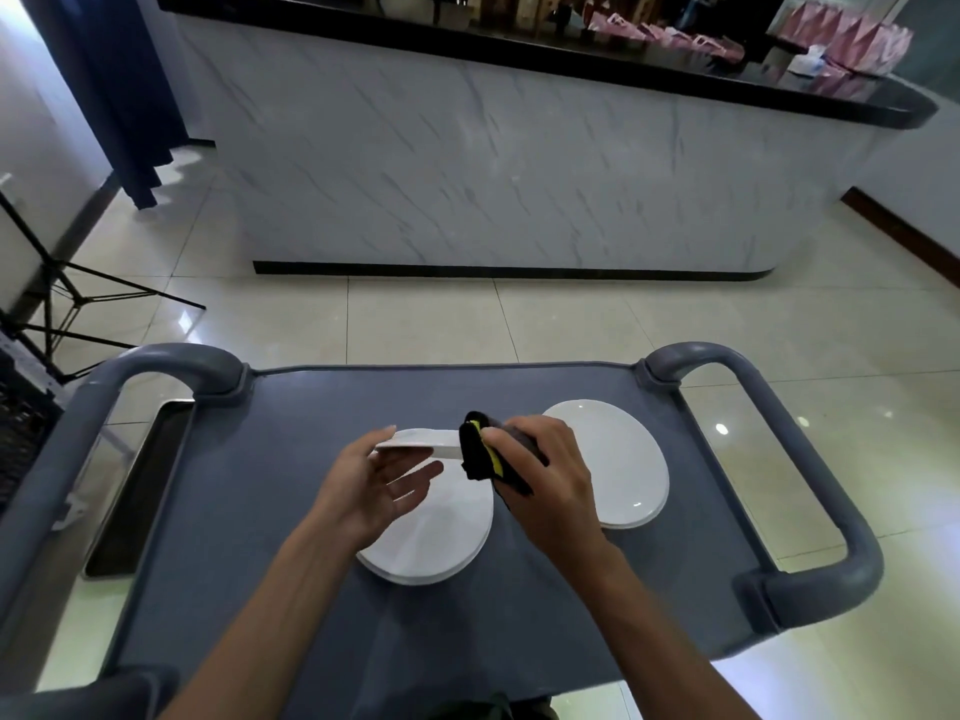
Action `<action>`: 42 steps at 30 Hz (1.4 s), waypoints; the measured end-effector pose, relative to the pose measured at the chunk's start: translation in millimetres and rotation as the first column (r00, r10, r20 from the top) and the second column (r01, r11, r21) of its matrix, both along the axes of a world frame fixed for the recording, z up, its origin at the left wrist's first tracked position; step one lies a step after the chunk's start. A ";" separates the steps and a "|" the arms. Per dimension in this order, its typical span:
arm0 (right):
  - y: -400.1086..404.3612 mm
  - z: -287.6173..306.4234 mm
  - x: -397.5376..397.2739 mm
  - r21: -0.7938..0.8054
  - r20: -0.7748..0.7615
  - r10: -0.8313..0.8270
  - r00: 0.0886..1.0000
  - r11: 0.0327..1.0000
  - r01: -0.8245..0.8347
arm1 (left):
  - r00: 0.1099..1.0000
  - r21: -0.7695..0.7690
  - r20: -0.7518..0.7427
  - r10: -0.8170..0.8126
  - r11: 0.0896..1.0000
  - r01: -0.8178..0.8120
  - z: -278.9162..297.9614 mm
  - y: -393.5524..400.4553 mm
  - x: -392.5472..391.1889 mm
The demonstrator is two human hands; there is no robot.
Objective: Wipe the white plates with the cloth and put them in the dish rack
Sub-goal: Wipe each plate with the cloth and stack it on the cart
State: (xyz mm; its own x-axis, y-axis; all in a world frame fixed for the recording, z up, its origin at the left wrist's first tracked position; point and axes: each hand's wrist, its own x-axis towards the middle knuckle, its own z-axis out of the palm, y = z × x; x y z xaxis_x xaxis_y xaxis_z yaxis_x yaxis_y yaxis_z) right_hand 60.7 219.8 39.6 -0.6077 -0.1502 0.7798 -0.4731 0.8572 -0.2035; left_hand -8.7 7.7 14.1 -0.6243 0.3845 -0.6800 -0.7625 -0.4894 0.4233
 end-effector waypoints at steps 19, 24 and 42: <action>3.3 -5.4 16.1 -0.366 0.522 0.137 0.842 0.927 0.076 | 0.904 -0.079 -0.396 0.160 0.975 -0.207 -4.4 -1.0 -0.8; -8.4 3.3 2.0 -0.402 0.499 0.131 0.857 0.911 0.095 | 0.879 -0.198 -0.465 0.102 0.956 -0.215 -4.2 4.0 5.3; -44.3 9.1 -26.2 -0.025 0.441 0.039 0.896 0.999 -0.031 | 0.763 -0.320 -0.629 -0.149 0.944 -0.079 5.4 5.6 10.7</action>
